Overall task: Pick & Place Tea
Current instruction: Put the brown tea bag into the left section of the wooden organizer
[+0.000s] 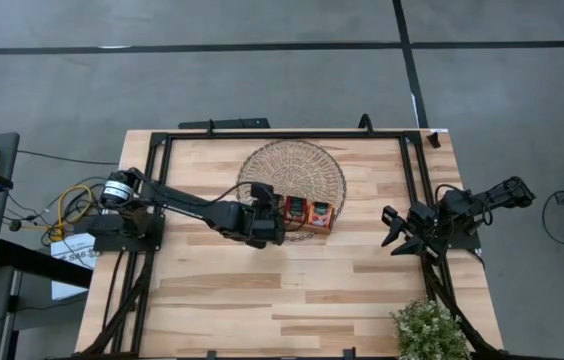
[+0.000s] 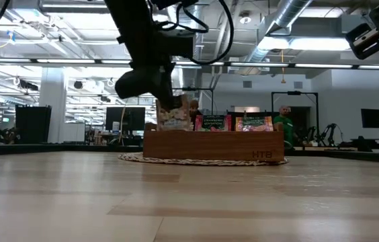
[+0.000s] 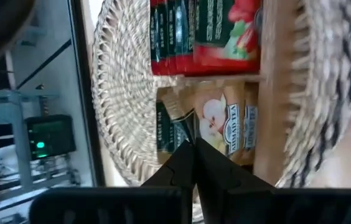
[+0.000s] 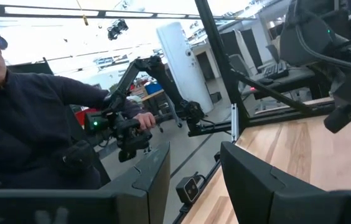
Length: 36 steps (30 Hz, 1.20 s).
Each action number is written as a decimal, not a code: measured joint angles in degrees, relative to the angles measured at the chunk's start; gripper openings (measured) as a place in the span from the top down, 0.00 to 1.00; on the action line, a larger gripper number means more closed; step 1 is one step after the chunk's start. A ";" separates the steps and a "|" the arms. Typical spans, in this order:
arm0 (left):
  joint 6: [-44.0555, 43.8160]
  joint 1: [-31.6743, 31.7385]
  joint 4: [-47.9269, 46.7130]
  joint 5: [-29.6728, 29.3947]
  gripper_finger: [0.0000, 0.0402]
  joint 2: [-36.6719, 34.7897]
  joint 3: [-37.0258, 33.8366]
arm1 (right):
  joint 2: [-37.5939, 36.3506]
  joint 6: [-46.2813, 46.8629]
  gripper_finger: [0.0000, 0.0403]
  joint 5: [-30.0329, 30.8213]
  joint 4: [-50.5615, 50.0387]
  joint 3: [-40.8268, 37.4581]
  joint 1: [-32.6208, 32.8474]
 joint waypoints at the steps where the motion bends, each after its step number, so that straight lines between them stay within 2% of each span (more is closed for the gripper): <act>1: 0.67 0.00 -0.12 -0.48 1.00 0.16 -0.02 | 0.01 0.00 0.67 0.00 -0.02 0.00 -0.01; 12: 1.29 0.02 -1.03 2.22 1.00 0.47 0.00 | 0.01 0.00 0.67 -0.01 -0.01 0.00 -0.01; 20: -0.66 0.60 -1.04 6.73 1.00 0.47 0.00 | 0.01 0.01 0.67 0.00 0.01 0.00 -0.01; 36: -1.21 1.02 -0.58 6.71 0.98 0.47 0.00 | 0.02 0.02 0.67 -0.02 0.04 0.00 -0.01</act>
